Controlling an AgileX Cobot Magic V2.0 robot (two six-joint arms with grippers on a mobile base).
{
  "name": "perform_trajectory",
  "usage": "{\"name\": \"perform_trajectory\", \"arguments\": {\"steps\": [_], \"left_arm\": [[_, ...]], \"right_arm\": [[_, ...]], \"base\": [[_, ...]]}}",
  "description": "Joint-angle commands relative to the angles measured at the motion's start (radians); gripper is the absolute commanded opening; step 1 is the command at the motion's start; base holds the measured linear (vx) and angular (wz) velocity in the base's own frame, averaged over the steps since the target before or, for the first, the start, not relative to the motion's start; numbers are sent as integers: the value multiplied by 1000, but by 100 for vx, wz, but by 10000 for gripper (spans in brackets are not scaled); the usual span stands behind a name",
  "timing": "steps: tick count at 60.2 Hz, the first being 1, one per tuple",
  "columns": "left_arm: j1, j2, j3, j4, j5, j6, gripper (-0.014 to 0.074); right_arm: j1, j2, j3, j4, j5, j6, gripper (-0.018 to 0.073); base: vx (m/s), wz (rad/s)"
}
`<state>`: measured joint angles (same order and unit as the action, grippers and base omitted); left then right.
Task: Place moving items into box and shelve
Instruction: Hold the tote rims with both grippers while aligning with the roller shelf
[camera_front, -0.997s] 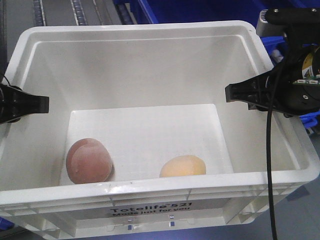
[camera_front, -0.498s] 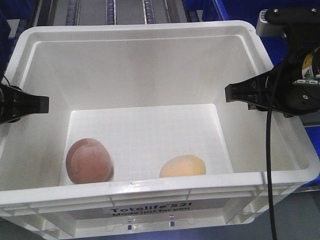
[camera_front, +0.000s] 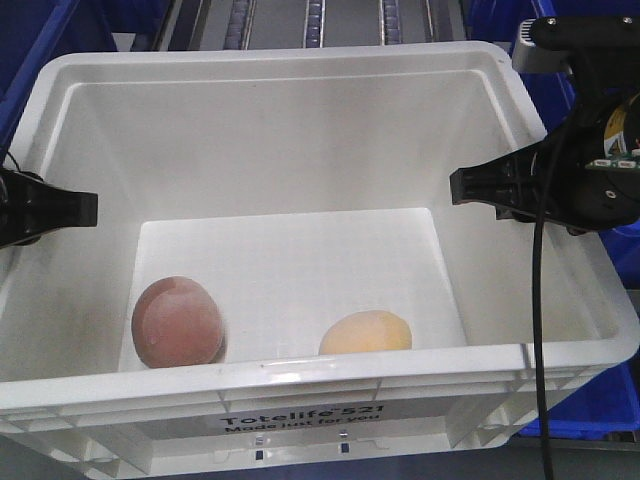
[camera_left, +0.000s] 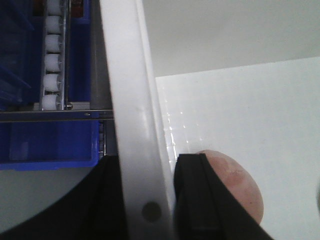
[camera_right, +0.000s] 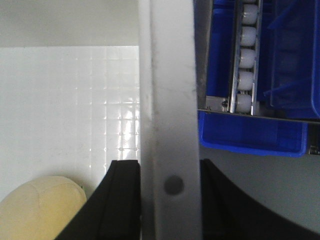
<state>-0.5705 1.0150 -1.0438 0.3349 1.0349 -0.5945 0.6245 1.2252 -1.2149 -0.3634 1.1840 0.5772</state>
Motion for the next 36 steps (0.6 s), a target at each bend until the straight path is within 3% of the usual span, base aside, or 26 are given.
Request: {"name": "perform_trajectory", "arguments": {"steps": [1,36], "left_arm": [[-4,-28,-35,55,-103,13,94],[-4,-28,-35,55,-103,13,94]], "right_arm": [[-4,-34,-37,-93,-65,8,95],[-4,-34,-37,-93,-65,8,95]], "base": [[10,26],[10,19]]}}
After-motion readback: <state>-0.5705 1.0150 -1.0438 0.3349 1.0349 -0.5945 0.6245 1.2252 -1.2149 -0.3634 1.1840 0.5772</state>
